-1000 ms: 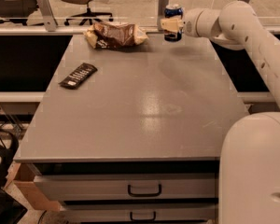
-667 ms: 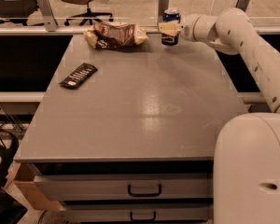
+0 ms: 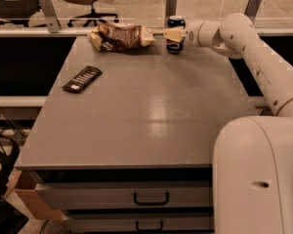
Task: Move pepsi can near brown chip bag
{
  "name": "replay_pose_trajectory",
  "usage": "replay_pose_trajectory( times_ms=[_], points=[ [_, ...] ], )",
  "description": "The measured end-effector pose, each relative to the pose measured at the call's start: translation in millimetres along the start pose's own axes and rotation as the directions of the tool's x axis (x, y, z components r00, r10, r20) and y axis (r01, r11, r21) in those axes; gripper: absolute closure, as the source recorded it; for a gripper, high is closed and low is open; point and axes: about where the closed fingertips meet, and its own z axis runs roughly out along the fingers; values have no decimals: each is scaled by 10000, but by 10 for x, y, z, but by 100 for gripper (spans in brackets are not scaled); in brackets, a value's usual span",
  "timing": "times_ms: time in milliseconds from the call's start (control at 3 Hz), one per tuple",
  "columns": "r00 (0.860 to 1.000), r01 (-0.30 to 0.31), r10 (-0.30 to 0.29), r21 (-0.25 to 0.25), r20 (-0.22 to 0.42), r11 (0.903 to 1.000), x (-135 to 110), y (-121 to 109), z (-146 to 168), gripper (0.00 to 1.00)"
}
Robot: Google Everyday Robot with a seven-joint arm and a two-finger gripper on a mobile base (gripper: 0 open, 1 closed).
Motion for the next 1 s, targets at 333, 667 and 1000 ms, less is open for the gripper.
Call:
replay_pose_trajectory(
  times_ms=[333,667,1000],
  points=[
    [10000,-4,4,-13,1,10000,-2,6,5,59],
    [10000,-4,4,-15,1,10000,-10,7,4,35],
    [10000,-5,5,-18,0,10000,-13,9,5,12]
  ],
)
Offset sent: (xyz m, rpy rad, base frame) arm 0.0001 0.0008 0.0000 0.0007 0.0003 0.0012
